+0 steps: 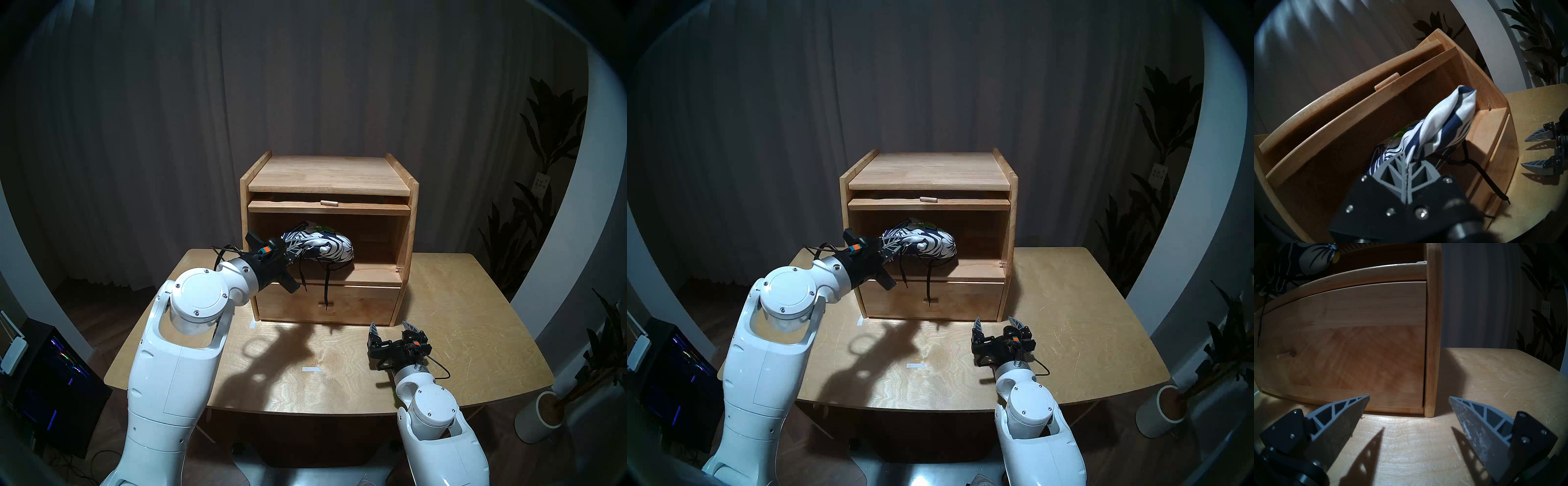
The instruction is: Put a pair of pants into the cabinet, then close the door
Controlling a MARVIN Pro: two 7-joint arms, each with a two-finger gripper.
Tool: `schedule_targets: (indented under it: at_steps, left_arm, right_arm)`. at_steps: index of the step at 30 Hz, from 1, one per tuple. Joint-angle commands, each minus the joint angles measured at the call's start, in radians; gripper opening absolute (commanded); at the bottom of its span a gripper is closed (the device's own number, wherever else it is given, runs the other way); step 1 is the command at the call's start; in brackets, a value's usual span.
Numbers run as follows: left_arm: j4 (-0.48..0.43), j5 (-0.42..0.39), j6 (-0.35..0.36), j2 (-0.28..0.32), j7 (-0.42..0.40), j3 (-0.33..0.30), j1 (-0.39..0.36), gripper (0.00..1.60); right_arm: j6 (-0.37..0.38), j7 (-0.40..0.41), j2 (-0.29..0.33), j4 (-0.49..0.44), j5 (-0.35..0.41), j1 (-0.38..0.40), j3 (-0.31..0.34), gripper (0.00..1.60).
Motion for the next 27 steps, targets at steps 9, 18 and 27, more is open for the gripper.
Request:
schedule_targets:
  at_steps: [9, 18, 27]
  left_arm:
    - [0.158, 0.131, 0.094, -0.149, 0.091, 0.02, -0.188, 0.0]
    - [0.234, 0.081, 0.21, -0.213, 0.091, 0.031, -0.261, 0.0]
    - [0.293, 0.087, 0.242, -0.232, 0.14, 0.022, -0.291, 0.0]
  right_arm:
    - [-0.006, 0.0, 0.0, -0.025, 0.0, 0.003, -0.001, 1.6]
    - [-0.006, 0.0, 0.0, -0.028, 0.0, 0.001, -0.001, 1.6]
    - [-0.005, 0.0, 0.0, -0.031, 0.0, 0.0, -0.001, 1.6]
